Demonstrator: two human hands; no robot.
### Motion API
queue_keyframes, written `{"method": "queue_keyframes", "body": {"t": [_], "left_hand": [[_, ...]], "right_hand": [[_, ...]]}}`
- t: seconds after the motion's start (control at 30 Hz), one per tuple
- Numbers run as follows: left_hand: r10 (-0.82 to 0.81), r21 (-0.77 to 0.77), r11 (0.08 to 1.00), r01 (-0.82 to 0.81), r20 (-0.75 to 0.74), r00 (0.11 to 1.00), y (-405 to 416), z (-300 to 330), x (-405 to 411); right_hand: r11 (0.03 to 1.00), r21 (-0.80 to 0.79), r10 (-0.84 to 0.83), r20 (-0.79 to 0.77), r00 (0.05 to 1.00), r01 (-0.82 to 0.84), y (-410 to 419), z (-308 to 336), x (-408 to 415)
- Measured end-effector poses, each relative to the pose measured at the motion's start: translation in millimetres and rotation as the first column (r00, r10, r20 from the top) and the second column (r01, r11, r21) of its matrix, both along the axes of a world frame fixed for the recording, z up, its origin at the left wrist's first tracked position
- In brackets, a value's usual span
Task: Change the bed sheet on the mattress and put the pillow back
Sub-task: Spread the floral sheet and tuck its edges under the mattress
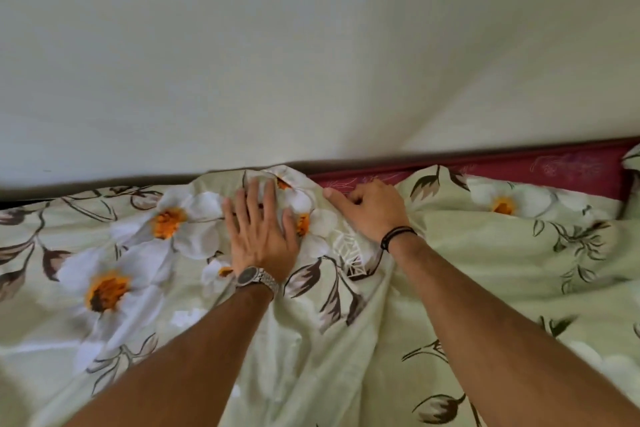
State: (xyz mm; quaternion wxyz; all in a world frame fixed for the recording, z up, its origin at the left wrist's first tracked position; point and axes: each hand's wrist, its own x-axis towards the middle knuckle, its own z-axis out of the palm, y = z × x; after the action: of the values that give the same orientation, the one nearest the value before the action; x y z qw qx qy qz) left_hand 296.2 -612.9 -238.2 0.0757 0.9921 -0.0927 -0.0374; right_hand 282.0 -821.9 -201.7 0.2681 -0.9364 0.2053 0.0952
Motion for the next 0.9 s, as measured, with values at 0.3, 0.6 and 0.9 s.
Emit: {"method": "queue_keyframes", "body": {"t": [0.3,0.6,0.9], "left_hand": [[-0.017,0.053,0.998,0.019,-0.040,0.999,-4.7,-2.1,2.5],[-0.004,0.074,0.997,0.006,-0.031,1.000,2.6,6.5,4.1],[0.024,0.051,0.998,-0.023,-0.013,1.000,-6.8,7.0,3.0]], "right_hand": [[0.958,0.280,0.002,-0.232,0.973,0.065,-18.7,-0.8,20.1],[0.950,0.305,0.022,-0.274,0.961,0.065,-11.2,0.4,27.0],[0.891,0.448,0.009,-0.181,0.984,0.074,-30.7,6.3,21.4]]}}
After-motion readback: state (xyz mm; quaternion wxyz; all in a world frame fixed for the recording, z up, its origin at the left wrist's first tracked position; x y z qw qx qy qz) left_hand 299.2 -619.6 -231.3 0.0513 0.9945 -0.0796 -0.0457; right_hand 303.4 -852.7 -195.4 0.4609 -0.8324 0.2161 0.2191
